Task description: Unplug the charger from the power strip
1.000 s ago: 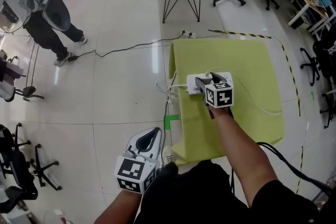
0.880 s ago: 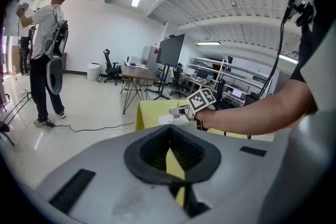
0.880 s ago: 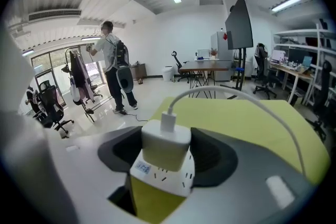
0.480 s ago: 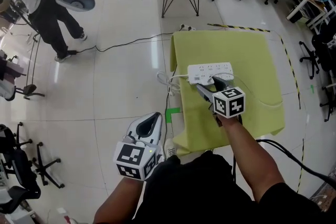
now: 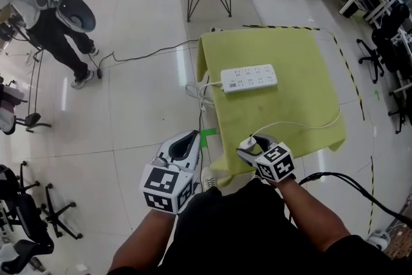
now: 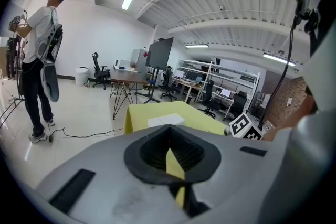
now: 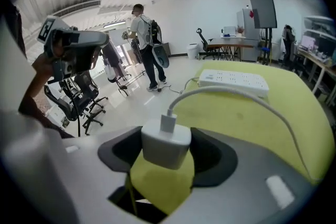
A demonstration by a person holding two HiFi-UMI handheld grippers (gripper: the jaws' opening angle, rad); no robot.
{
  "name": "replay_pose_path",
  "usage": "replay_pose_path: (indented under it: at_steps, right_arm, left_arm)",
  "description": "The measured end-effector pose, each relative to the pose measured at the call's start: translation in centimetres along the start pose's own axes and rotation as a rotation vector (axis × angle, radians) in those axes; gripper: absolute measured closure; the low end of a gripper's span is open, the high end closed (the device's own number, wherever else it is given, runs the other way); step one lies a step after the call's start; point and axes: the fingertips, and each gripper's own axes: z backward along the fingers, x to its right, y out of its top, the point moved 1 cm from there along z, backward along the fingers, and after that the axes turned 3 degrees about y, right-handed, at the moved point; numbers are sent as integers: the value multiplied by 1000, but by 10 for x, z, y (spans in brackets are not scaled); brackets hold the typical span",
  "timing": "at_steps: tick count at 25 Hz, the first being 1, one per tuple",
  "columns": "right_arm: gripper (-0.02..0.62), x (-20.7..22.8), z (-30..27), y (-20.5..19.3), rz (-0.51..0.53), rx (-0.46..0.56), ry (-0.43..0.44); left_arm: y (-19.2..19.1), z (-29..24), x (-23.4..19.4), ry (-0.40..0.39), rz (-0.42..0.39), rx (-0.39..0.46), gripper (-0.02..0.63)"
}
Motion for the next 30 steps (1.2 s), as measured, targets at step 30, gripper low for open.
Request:
replay_pose_path:
  at_steps: [30]
  right_arm:
    - [304, 10, -32, -40, -15, -181, -76]
  left_arm:
    - [1, 20, 13, -18, -15, 24, 600]
